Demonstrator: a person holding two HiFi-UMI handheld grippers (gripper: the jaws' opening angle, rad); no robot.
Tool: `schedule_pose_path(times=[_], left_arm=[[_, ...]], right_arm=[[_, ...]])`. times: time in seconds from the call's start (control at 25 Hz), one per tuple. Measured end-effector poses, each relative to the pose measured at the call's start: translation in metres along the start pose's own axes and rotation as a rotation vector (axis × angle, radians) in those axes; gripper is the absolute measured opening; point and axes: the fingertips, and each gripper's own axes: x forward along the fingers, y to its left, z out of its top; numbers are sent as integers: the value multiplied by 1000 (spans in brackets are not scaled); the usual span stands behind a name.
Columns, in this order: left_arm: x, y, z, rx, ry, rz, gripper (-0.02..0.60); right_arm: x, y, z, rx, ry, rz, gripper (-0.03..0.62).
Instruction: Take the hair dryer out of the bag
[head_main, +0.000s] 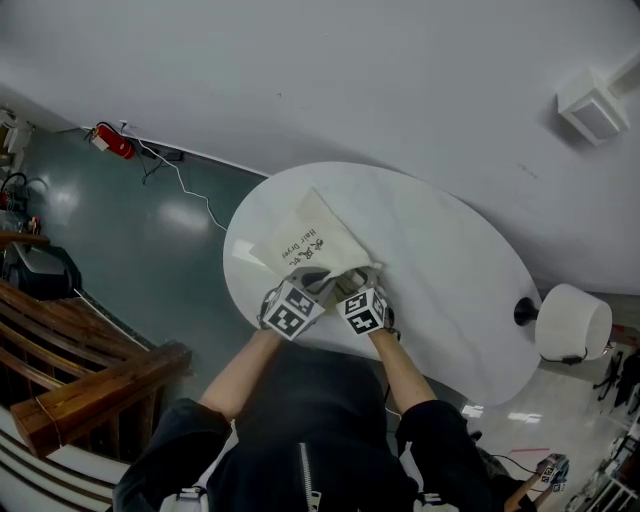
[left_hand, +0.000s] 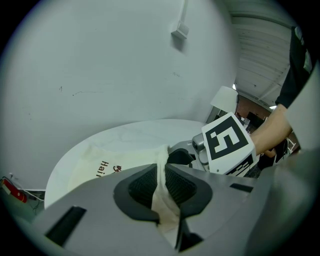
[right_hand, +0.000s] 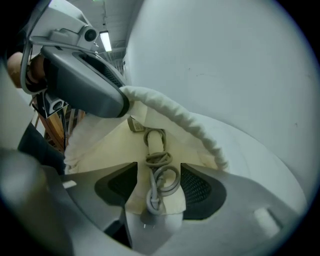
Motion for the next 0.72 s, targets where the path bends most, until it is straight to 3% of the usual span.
schedule_pose_path(times=[0.72], left_arm=[[1,-2,0,3,15,-22,52]], right_arm=[[29,-6,-16,-42,98,-11,262]])
